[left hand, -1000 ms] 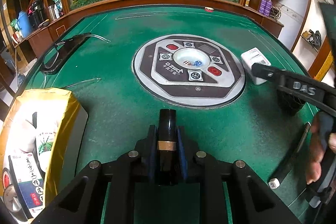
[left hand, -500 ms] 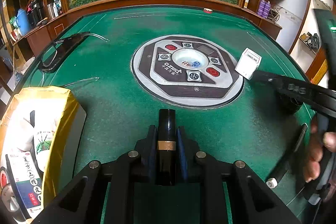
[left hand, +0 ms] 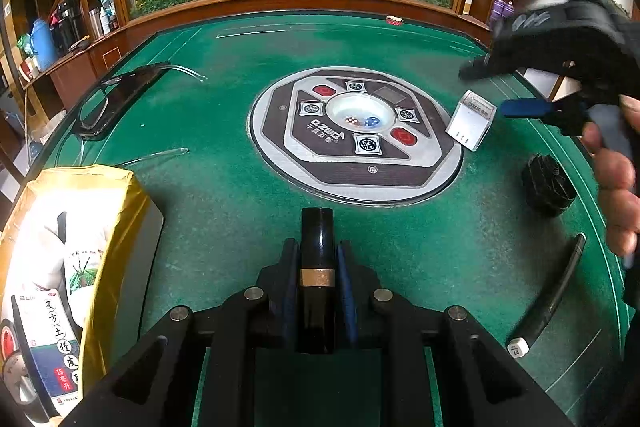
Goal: Organize rigid objects
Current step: 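Lift the tube and white barcode box and carry them toward the tray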
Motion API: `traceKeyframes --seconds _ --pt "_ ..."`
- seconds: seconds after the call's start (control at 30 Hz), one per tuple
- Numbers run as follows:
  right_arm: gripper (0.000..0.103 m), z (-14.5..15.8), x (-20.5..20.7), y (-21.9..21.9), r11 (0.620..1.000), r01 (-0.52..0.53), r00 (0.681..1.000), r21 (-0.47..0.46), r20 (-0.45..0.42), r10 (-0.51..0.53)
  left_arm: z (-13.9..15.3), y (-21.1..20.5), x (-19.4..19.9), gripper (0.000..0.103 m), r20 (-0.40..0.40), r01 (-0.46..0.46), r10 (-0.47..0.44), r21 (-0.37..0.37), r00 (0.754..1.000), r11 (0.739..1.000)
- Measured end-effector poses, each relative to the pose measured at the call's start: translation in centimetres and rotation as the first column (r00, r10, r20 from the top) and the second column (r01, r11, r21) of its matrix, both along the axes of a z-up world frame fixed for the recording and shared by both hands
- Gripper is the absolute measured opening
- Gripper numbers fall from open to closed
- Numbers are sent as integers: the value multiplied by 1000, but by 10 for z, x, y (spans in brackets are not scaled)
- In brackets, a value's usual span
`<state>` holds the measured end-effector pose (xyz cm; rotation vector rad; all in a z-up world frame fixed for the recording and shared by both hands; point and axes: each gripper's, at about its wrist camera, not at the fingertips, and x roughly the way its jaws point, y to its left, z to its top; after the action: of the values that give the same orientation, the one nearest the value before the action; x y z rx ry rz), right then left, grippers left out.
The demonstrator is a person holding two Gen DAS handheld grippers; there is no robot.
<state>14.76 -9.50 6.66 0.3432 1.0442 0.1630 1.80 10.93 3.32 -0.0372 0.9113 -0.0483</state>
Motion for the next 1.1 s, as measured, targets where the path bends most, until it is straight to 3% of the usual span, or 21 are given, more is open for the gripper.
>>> traceKeyframes --seconds 0.03,0.07,0.13,0.23,0.4,0.47,0.63,0.83,1.0,1.1 --pt "48 -6 6 3 999 17 999 -31 -37 -18 0 1 0 19 0 0 0 -7 1000 1000" --pt "46 -12 9 4 998 38 996 -54 -75 -42 0 1 0 19 0 0 0 -8 1000 1000" --pt "47 -18 13 2 997 67 994 -40 -90 -70 0 0 0 19 0 1 -1 0 1000 1000" --pt "47 -17 14 12 993 57 995 -105 -78 -65 0 0 0 19 0 0 0 -5 1000 1000" --pt "47 -26 23 23 998 24 994 -64 -109 -31 0 -1 0 19 1 0 0 -11 1000 1000" --pt "40 -30 23 24 998 15 996 -63 -89 -20 1 -1 0 19 1 -1 1 -17 1000 1000" --pt "39 -24 8 15 1000 -20 998 1 -54 20 1 -2 -1 19 1 -1 1 -17 1000 1000" --pt "38 -21 -63 29 978 -194 979 78 76 188 2 4 -3 17 8 -19 19 -47 1000 999" --pt "38 -27 -79 56 948 -317 939 -6 136 315 3 8 -3 17 16 -27 28 -64 999 998" --pt "38 -23 -79 56 942 -336 930 -7 157 333 3 10 -3 17 21 -28 30 -69 999 997"
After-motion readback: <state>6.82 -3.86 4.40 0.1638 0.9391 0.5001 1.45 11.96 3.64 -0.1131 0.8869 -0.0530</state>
